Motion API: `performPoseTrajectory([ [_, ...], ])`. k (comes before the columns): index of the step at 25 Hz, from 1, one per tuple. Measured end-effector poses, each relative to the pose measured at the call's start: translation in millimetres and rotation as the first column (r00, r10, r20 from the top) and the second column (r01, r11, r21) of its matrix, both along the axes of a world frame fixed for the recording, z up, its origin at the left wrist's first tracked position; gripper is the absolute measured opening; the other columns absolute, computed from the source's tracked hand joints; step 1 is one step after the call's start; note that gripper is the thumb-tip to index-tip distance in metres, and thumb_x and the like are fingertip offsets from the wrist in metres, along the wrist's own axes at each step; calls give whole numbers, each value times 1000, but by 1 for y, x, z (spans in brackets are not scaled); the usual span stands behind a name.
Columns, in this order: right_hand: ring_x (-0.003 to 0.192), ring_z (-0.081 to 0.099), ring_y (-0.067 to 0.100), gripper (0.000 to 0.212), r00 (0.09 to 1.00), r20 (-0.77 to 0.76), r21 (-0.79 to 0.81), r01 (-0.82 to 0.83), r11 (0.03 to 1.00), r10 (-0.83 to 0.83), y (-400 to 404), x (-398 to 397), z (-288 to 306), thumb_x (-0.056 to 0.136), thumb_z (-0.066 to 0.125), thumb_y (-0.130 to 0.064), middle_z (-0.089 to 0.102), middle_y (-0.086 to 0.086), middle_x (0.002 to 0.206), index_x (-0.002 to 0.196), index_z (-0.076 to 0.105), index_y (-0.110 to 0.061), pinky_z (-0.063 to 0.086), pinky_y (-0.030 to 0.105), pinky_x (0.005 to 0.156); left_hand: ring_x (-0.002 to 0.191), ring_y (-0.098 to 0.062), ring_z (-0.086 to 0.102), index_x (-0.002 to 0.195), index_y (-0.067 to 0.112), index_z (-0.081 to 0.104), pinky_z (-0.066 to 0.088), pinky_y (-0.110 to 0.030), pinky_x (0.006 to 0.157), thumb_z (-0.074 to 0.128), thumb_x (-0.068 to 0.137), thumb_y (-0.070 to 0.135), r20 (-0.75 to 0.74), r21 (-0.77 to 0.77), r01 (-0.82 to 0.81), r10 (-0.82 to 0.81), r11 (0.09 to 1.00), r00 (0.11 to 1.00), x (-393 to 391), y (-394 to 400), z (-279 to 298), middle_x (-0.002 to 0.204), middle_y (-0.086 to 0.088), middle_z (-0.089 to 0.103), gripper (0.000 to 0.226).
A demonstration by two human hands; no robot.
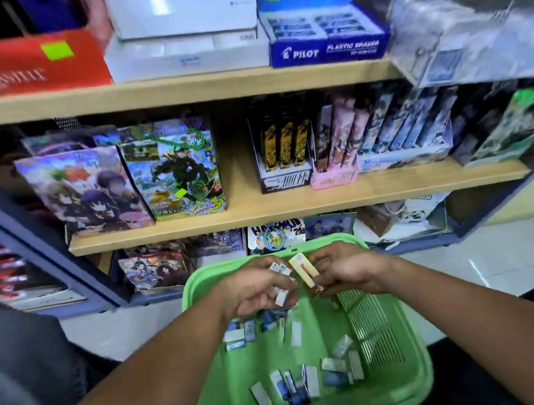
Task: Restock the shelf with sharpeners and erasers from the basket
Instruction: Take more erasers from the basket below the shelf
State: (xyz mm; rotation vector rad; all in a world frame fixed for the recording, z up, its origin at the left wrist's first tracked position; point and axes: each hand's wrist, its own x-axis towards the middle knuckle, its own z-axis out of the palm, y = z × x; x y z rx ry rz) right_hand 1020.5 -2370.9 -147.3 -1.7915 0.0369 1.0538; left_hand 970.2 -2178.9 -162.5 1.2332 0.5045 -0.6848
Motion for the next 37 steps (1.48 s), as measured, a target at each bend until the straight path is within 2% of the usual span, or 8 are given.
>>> performPoseTrajectory([
  [7, 93, 71, 28, 31, 986, 141, 269, 50, 962, -91, -4, -1, 115, 91, 62, 3, 74, 16, 106, 122, 63, -3, 60, 37, 79, 70, -26, 67, 110, 9, 58, 56, -29, 52, 74, 77, -12, 203, -82, -24, 40, 996, 978, 14, 2, 109, 96, -19, 70, 42],
  [11, 93, 71, 26, 30, 965, 197, 471, 63, 880, -174, 4, -11, 169, 90, 61, 4, 73, 19, 107, 119, 66, -4, 60, 37, 80, 66, -24, 66, 100, 8, 62, 54, -27, 50, 71, 77, -13, 364, -95, -89, 118, 992, 924, 11, 9, 172, 84, -15, 71, 33],
  [14, 91, 70, 28, 28, 889, 391, 508, 6, 861, -238, 7, -15, 208, 82, 73, -1, 75, 16, 102, 108, 72, -10, 56, 44, 84, 63, -22, 64, 96, 9, 60, 52, -27, 49, 69, 78, -12, 477, -107, -97, 136, 990, 868, 5, 11, 221, 79, -12, 66, 30],
  [19, 86, 71, 15, 24, 416, 871, 289, -7, 957, -260, 4, -2, 259, 80, 79, -10, 76, -4, 91, 99, 76, -25, 58, 34, 82, 66, -26, 63, 104, 8, 64, 53, -24, 50, 70, 78, -6, 568, -223, -113, 223, 968, 793, 9, 10, 293, 86, -18, 65, 30],
  [22, 82, 67, 3, 27, 198, 959, 203, 10, 979, -201, -6, 7, 279, 80, 78, -12, 72, -11, 93, 105, 74, -22, 58, 30, 80, 64, -25, 61, 107, 8, 61, 50, -22, 47, 74, 74, 3, 587, -229, -137, 249, 964, 770, 18, -1, 317, 83, -17, 67, 36],
  [27, 89, 64, 14, 28, -146, 988, 58, 87, 995, -45, -29, 18, 295, 79, 77, -17, 70, -8, 99, 107, 72, -17, 54, 37, 82, 63, -24, 59, 97, 8, 62, 48, -22, 45, 76, 70, 8, 621, -247, -134, 263, 960, 738, 36, -30, 332, 80, -17, 65, 31],
  [33, 91, 65, 20, 26, -109, 994, 18, 310, 951, 16, -75, 68, 333, 83, 77, -13, 74, -1, 100, 109, 75, -17, 49, 33, 85, 64, -24, 64, 104, -1, 58, 58, -26, 54, 64, 81, -15, 597, -279, -116, 267, 953, 757, 82, -74, 361, 78, -19, 64, 28],
  [37, 98, 65, 32, 22, -6, 961, -220, 594, 774, 278, -114, 132, 364, 88, 68, -10, 74, 9, 100, 107, 74, -19, 52, 38, 78, 64, -29, 69, 107, -3, 51, 62, -42, 69, 62, 83, -17, 586, -274, -178, 311, 945, 748, 118, -94, 383, 81, -21, 62, 29],
])
